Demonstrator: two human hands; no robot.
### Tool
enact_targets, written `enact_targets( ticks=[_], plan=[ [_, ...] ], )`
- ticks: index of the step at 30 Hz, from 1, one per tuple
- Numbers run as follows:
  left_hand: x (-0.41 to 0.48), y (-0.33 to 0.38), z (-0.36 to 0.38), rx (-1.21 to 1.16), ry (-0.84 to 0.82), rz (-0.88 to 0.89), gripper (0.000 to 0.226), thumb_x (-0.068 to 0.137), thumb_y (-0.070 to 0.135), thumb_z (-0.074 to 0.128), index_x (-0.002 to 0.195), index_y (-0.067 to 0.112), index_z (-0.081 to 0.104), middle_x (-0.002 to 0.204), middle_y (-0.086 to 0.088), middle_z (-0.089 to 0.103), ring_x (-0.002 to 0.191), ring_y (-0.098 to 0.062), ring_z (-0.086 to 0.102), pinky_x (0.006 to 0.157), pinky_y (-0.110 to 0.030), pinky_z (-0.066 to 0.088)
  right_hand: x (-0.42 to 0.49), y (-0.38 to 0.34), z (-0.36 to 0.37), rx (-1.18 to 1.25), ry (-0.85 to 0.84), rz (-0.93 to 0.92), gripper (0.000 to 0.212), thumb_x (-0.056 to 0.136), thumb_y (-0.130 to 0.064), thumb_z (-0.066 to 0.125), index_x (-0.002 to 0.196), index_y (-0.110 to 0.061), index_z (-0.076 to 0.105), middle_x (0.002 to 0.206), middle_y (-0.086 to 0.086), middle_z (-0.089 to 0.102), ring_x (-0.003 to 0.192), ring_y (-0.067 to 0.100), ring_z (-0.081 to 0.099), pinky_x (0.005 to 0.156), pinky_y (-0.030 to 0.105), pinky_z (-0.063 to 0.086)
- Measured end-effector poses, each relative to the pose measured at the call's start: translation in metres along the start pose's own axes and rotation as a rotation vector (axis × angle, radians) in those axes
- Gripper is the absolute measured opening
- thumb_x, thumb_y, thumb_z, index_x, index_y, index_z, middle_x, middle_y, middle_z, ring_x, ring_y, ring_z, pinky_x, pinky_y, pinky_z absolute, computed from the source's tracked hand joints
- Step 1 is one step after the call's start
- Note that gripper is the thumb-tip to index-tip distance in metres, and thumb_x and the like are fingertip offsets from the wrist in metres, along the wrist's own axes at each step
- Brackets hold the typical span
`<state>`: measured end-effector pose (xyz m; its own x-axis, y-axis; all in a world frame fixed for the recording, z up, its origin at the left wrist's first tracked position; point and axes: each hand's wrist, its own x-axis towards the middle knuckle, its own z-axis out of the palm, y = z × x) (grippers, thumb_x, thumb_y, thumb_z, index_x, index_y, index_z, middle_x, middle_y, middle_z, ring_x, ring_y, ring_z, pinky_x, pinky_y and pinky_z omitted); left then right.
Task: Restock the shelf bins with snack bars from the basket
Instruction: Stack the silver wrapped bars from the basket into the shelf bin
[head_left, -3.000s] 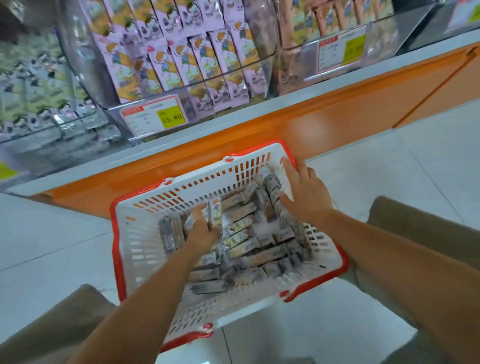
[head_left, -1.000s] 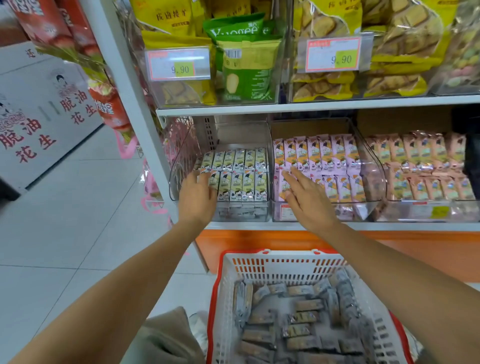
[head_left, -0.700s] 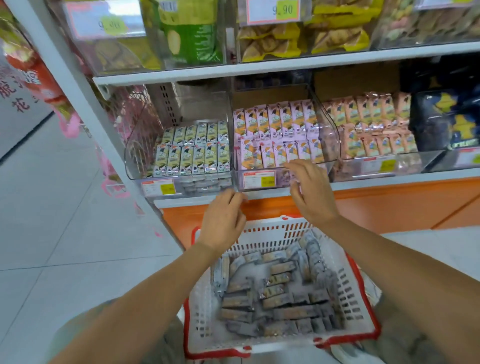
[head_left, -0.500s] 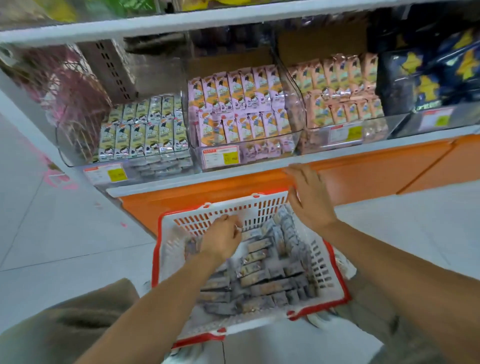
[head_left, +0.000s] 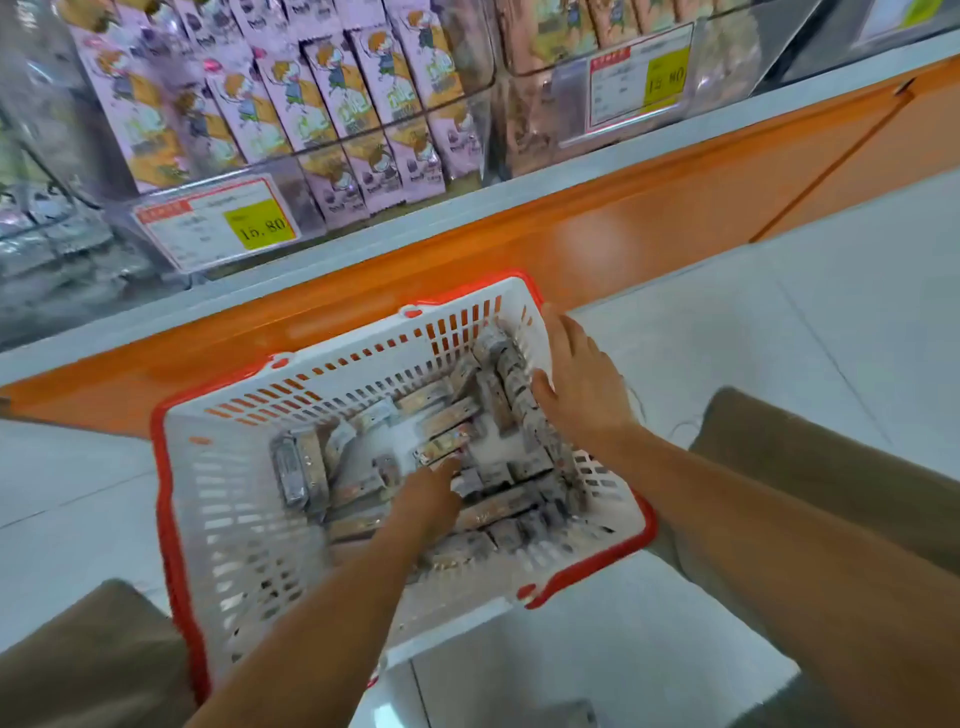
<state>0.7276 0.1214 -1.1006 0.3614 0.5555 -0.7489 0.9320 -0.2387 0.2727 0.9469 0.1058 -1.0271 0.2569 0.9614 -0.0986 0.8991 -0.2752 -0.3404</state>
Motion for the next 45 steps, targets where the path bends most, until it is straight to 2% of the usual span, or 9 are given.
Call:
enact_targets(
  ticks=[5,10,23,28,34,36,38,41,45],
  plan=[
    [0.028,0.005,0.013,-0.109,-0.104,-0.054,0.054,0.102,0.022,0.035,0.154,0.026,0.019,0.128,-0.023,0.057,0.101,-0.035,0.06,0.083,-0.037,0.05,0.0,-0.001,0.003,-0.04,0.06,-0.002,0.067,0.097,-0.033,0.042,0.153,-0.012,0.013,0.142,0.015,0.04,0.114,0.032,0.053,0.084,0.043,0.051],
    [0.039,0.012,0.018,-0.163,-0.072,-0.145,0.044,0.102,0.03,0.035,0.142,0.013,0.041,0.132,-0.017,0.056,0.119,-0.035,0.054,0.1,-0.042,0.045,0.003,-0.001,0.005,-0.041,0.056,-0.01,0.067,0.097,-0.035,0.041,0.153,-0.011,0.014,0.141,0.014,0.042,0.113,0.031,0.053,0.083,0.043,0.053],
    [0.023,-0.011,0.012,-0.232,-0.11,-0.213,0.044,0.103,0.019,0.032,0.146,0.012,0.035,0.138,-0.02,0.042,0.121,-0.037,0.05,0.099,-0.041,0.045,0.003,-0.003,0.004,-0.047,0.048,0.017,0.067,0.096,-0.041,0.04,0.151,-0.015,0.014,0.138,0.01,0.043,0.11,0.027,0.053,0.082,0.04,0.052],
    [0.013,-0.021,0.004,-0.349,-0.089,-0.335,0.045,0.096,0.02,0.05,0.137,0.002,0.043,0.129,-0.02,0.057,0.115,-0.037,0.058,0.095,-0.042,0.05,0.003,-0.002,0.004,-0.047,0.049,0.01,0.067,0.095,-0.041,0.042,0.151,-0.014,0.016,0.135,0.011,0.045,0.107,0.028,0.053,0.08,0.041,0.053],
    [-0.04,-0.039,-0.037,-0.554,-0.075,-0.244,0.042,0.097,0.014,0.055,0.136,0.01,0.041,0.134,-0.015,0.049,0.097,-0.023,0.05,0.07,-0.026,0.045,0.0,-0.002,0.001,-0.034,0.014,0.013,0.072,0.094,-0.04,0.044,0.152,-0.013,0.011,0.138,0.014,0.042,0.113,0.031,0.05,0.085,0.043,0.049],
    [-0.06,-0.045,-0.052,-0.651,-0.053,-0.209,0.047,0.095,0.011,0.058,0.139,0.012,0.042,0.131,-0.013,0.052,0.098,-0.022,0.052,0.073,-0.026,0.043,0.001,-0.003,-0.002,-0.039,-0.029,0.026,0.075,0.094,-0.04,0.046,0.153,-0.013,0.007,0.144,0.014,0.037,0.121,0.032,0.045,0.093,0.044,0.046],
    [-0.081,-0.05,-0.066,-0.741,-0.011,-0.17,0.05,0.093,0.004,0.06,0.14,0.008,0.044,0.117,-0.01,0.058,0.087,-0.018,0.059,0.071,-0.026,0.046,0.001,-0.008,-0.01,-0.066,-0.098,0.054,0.078,0.096,-0.041,0.046,0.154,-0.012,0.002,0.15,0.016,0.029,0.132,0.033,0.035,0.105,0.044,0.035],
    [-0.117,-0.049,-0.088,-0.873,0.127,-0.082,0.038,0.089,-0.012,0.055,0.125,-0.002,0.055,0.088,-0.008,0.064,0.056,-0.006,0.059,0.047,-0.016,0.044,-0.004,-0.023,-0.026,-0.141,-0.117,0.013,0.075,0.097,-0.041,0.046,0.154,-0.009,0.008,0.152,0.017,0.026,0.137,0.033,0.029,0.112,0.044,0.026],
    [-0.163,-0.053,-0.116,-0.959,0.326,0.046,0.028,0.088,-0.008,0.056,0.114,0.002,0.06,0.099,-0.011,0.066,0.08,-0.017,0.063,0.062,-0.017,0.049,-0.008,-0.064,-0.058,-0.042,-0.01,-0.176,0.06,0.097,-0.027,0.052,0.149,-0.007,0.03,0.151,0.017,0.033,0.134,0.036,0.038,0.108,0.048,0.034]
  ],
)
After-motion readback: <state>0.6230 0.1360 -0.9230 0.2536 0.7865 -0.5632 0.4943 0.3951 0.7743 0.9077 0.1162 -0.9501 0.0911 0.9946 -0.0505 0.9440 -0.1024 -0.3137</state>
